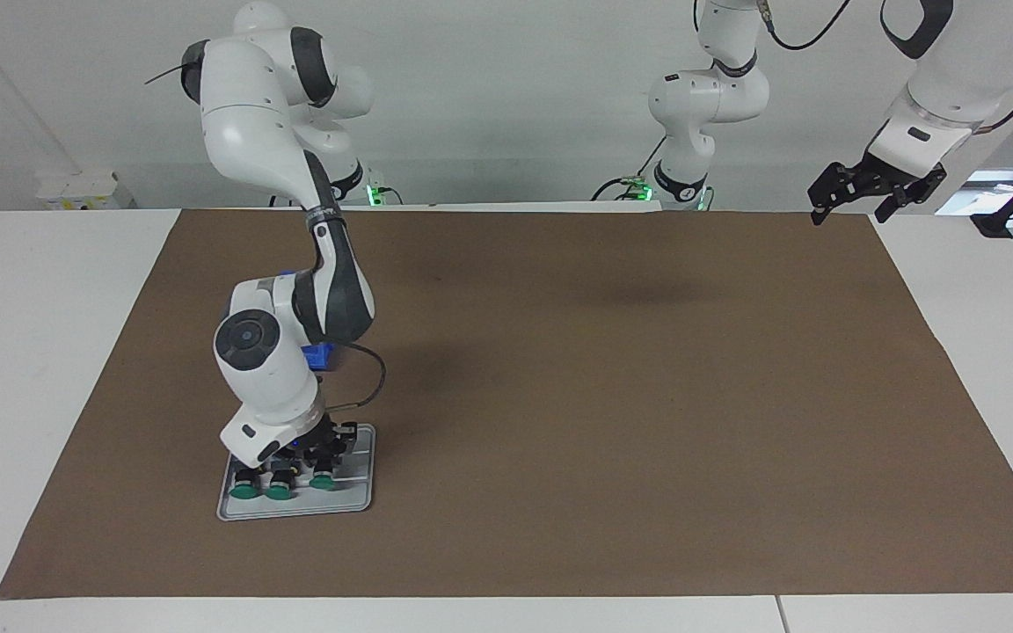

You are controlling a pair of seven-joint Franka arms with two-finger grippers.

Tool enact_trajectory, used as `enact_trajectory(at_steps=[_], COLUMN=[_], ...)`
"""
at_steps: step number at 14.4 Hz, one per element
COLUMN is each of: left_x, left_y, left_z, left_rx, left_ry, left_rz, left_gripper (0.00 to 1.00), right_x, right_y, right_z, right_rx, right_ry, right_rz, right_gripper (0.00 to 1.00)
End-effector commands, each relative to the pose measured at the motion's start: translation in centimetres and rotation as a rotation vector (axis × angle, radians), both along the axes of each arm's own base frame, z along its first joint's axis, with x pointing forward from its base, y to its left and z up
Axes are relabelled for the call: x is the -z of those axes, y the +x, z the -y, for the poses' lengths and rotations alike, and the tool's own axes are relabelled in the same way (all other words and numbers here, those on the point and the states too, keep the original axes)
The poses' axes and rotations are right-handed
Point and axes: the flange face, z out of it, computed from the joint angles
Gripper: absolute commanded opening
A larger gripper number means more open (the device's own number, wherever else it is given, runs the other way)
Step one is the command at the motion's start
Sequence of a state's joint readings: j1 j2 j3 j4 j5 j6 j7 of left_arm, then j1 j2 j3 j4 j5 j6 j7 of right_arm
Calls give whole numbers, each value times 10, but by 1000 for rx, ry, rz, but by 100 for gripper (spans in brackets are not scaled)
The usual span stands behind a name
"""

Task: Place and press button with both arms
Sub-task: 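Lift the green button out of the tray with the right gripper, then carry the green button to the table center and set it down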

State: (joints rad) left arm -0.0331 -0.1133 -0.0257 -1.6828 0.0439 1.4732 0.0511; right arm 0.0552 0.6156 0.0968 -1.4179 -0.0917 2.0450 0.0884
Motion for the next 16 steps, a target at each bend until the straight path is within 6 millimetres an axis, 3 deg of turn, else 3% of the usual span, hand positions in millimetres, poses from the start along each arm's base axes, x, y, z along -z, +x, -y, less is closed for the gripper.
enact_trajectory(at_steps=[1, 3, 5, 9, 13, 14, 16], left_x=[-1, -1, -1, -1, -1, -1, -1], left_y=[-5, -5, -5, -5, -5, -5, -5], left_z=[-3, -4, -4, -5, -6, -5, -6], left_rx=[-2, -3, -5, -5, -8, -5, -6], left_ry=[14, 14, 14, 14, 14, 14, 13], left_rz=[13, 13, 13, 17, 17, 17, 17], left_gripper=[100, 100, 100, 100, 100, 100, 100], right_x=[-59, -86, -92, -77, -25, -18, -12], right_y=[-25, -51, -73, -124, -161, -163, -157], right_z=[-28, -75, -128, -226, -313, -328, -336], right_rx=[21, 109, 247, 515, 878, 1028, 1371], right_ry=[-8, -23, -44, -40, -61, -32, 50], right_rz=[-19, -47, -65, -59, -54, -41, -51], right_gripper=[0, 0, 0, 0, 0, 0, 5])
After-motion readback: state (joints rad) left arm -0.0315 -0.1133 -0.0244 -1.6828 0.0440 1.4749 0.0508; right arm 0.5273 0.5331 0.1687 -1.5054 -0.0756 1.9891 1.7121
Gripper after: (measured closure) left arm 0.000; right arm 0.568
